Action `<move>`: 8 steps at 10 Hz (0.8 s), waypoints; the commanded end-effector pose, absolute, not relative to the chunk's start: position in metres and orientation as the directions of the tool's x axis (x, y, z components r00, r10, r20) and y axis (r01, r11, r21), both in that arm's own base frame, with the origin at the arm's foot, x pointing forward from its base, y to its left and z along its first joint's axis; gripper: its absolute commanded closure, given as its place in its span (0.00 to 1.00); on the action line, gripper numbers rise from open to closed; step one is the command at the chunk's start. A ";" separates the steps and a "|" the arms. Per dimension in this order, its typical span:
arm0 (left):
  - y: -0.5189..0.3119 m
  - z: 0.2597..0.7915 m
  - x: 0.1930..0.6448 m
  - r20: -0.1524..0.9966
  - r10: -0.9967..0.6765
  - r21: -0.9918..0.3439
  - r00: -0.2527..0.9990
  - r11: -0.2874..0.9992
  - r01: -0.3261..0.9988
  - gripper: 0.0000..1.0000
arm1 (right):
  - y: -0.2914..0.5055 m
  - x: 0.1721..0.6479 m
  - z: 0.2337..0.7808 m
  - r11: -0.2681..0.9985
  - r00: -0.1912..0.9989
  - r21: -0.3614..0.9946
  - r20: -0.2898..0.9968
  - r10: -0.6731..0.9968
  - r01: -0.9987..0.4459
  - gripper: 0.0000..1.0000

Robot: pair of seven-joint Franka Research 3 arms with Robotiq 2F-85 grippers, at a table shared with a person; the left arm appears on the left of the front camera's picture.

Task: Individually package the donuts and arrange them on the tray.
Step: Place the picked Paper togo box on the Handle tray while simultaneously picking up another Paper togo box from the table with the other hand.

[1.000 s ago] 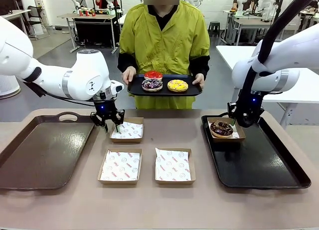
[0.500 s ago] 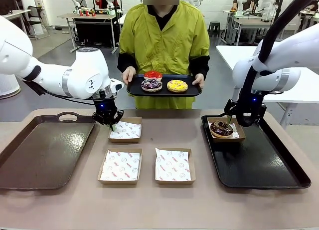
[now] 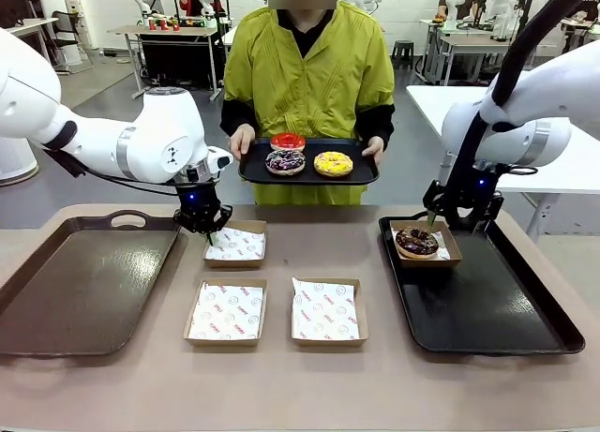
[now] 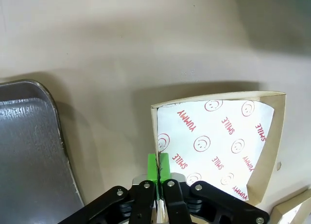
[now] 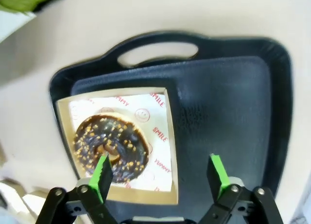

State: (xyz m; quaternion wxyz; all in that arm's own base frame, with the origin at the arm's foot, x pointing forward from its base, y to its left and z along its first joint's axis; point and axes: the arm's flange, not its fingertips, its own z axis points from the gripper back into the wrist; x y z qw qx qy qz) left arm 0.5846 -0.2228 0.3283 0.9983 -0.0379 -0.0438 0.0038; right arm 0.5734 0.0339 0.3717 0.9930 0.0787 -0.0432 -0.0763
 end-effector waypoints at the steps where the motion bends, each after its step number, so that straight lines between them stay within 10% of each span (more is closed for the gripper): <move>1: -0.218 0.356 0.577 0.062 -0.011 -0.083 0.998 0.996 0.016 1.00 | -0.002 0.529 0.400 0.930 0.987 0.343 0.050 -0.154 0.128 0.00; 8: -0.230 0.476 0.545 0.204 -0.040 -0.050 0.978 0.997 0.051 1.00 | -0.172 0.378 0.458 0.548 0.955 0.836 0.185 -0.232 -0.029 0.00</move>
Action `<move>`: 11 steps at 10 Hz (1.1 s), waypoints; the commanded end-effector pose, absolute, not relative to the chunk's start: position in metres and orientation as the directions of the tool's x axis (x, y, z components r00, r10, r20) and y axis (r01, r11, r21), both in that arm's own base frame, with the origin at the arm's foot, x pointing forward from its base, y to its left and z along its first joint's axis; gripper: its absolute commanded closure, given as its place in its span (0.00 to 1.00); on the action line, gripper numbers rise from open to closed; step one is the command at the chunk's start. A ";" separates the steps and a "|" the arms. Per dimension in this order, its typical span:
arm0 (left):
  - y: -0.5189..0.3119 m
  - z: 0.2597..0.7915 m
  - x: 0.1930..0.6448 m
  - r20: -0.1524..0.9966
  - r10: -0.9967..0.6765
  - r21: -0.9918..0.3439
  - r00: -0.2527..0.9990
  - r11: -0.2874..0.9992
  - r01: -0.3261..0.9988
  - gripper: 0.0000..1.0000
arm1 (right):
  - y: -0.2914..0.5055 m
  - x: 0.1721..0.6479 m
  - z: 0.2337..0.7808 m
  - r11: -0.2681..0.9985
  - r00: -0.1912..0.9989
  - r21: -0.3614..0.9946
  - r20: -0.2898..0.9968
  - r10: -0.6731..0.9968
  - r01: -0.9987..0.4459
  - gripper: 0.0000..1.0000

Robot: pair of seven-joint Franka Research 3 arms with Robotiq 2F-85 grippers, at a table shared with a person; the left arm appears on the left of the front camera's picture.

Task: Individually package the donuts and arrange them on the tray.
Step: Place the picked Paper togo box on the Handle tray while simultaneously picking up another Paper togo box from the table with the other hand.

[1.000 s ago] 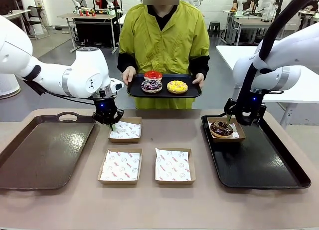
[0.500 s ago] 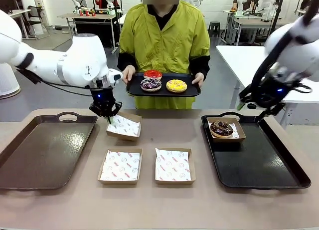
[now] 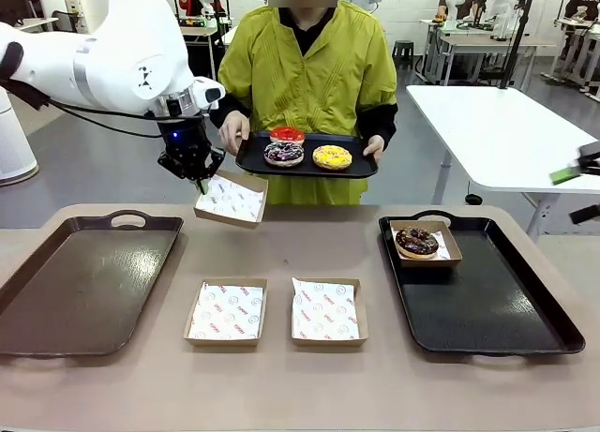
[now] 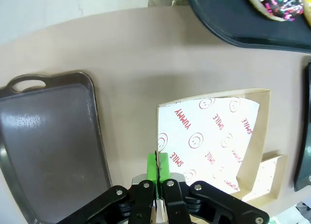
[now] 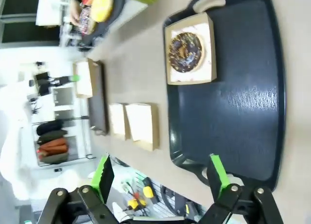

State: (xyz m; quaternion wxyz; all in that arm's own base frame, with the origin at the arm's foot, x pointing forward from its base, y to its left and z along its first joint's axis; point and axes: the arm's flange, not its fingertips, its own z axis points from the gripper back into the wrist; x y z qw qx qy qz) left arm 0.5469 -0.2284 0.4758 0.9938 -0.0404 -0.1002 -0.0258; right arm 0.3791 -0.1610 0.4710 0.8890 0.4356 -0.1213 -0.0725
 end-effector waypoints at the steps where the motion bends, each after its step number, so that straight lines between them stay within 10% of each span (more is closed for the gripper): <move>1: -0.234 0.485 0.544 0.213 -0.037 -0.040 0.976 0.998 0.046 1.00 | -0.193 0.370 0.454 0.492 0.943 0.869 0.210 -0.260 -0.057 0.00; 11: -0.236 0.505 0.547 0.222 -0.031 -0.030 0.974 0.999 0.039 1.00 | -0.251 0.376 0.400 0.386 0.968 0.923 0.090 -0.234 0.007 0.00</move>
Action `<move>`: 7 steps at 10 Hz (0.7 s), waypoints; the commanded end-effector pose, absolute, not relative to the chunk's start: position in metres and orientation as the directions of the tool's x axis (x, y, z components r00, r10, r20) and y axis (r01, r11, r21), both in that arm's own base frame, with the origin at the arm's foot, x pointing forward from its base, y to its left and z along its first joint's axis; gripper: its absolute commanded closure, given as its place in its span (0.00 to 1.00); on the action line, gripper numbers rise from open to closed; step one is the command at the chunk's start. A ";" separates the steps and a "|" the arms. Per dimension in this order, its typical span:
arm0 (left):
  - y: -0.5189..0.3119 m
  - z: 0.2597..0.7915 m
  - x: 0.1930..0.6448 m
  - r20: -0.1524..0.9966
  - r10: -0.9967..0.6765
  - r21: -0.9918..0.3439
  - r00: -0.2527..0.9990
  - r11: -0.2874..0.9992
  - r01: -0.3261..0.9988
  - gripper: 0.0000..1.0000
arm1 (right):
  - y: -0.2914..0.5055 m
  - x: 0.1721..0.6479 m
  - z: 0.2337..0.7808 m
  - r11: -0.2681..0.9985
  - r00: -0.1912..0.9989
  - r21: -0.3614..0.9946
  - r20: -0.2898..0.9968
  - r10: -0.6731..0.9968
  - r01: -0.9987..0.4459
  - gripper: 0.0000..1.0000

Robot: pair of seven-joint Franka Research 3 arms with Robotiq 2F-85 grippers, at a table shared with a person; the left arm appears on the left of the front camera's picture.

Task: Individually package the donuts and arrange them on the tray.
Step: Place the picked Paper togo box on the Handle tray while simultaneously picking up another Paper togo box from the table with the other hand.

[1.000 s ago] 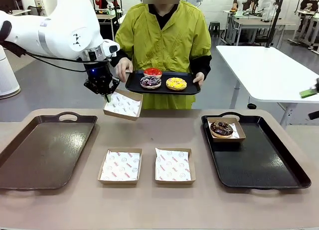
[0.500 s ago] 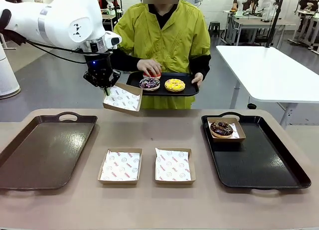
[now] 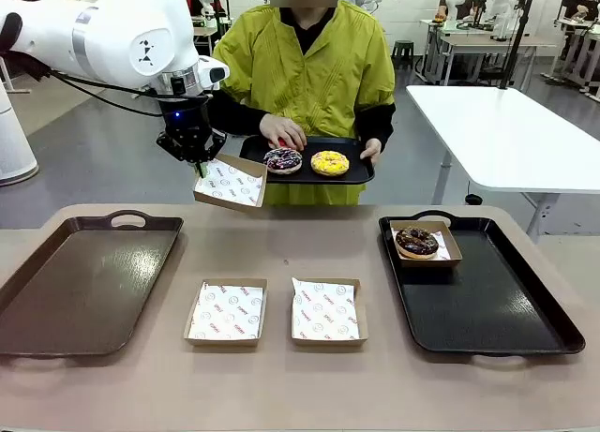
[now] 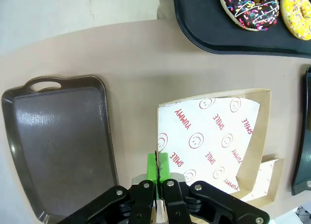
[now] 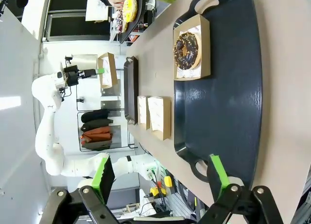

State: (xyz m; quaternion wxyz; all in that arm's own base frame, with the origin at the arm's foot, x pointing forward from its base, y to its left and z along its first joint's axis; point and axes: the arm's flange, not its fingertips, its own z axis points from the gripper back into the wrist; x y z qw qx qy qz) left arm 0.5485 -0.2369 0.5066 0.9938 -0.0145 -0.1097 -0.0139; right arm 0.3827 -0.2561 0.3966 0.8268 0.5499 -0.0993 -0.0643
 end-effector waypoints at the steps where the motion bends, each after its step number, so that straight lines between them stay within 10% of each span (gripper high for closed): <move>1: -0.236 0.505 0.547 0.222 -0.031 -0.030 0.974 0.999 0.039 1.00 | -0.251 0.376 0.400 0.386 0.968 0.923 0.090 -0.234 0.007 0.00; 7: -0.236 0.505 0.547 0.222 -0.031 -0.030 0.974 0.999 0.039 1.00 | -0.251 0.376 0.400 0.386 0.968 0.923 0.090 -0.234 0.007 0.00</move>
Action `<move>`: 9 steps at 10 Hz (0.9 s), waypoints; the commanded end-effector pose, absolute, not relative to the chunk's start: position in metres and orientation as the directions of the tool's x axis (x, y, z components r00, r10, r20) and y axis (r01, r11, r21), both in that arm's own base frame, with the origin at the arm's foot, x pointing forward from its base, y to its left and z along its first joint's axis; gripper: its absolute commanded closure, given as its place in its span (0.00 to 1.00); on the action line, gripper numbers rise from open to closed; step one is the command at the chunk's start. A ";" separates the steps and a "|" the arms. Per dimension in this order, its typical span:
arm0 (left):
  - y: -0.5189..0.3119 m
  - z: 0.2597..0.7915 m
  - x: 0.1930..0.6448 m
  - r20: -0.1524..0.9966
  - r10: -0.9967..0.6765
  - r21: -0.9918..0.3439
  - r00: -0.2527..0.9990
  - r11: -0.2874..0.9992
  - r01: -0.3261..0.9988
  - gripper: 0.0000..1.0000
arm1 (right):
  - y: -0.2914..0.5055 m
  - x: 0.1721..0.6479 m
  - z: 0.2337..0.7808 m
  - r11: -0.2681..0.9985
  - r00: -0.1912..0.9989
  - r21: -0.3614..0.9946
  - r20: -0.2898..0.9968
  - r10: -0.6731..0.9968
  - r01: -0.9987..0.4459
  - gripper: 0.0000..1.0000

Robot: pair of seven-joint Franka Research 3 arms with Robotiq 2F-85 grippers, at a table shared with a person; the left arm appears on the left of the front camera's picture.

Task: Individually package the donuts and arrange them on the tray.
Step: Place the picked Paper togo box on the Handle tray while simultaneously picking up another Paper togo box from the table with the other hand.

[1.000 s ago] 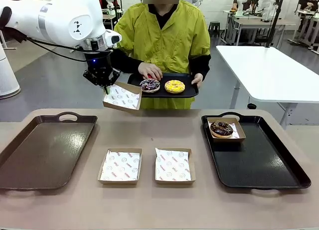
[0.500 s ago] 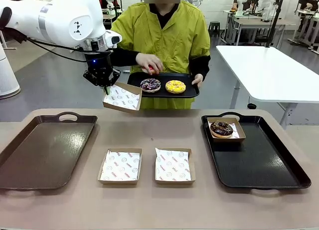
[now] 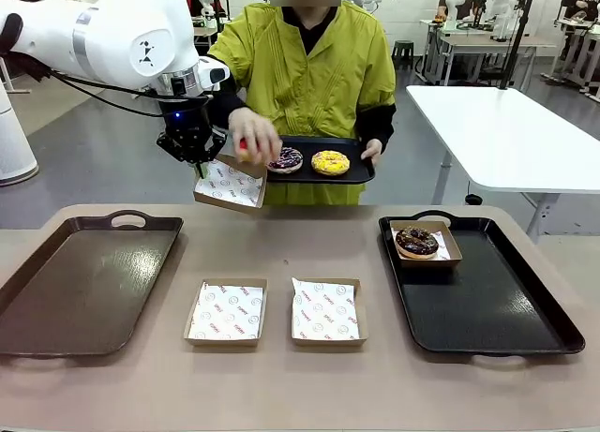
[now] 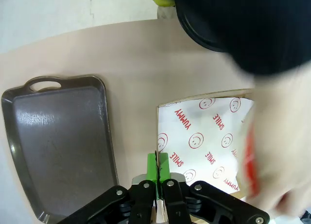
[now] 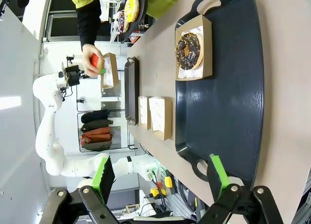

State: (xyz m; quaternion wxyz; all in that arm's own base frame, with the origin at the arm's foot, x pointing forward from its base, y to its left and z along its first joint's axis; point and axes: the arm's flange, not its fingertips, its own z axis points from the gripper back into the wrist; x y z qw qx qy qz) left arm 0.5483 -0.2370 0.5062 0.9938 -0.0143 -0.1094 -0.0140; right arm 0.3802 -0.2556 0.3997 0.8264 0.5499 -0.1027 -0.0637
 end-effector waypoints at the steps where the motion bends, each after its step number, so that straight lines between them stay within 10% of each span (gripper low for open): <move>1: -0.236 0.505 0.547 0.222 -0.031 -0.030 0.974 0.999 0.039 1.00 | -0.251 0.376 0.400 0.386 0.968 0.923 0.090 -0.234 0.007 0.00; 9: -0.236 0.505 0.547 0.222 -0.031 -0.030 0.974 0.999 0.039 1.00 | -0.251 0.376 0.400 0.386 0.968 0.923 0.090 -0.234 0.007 0.00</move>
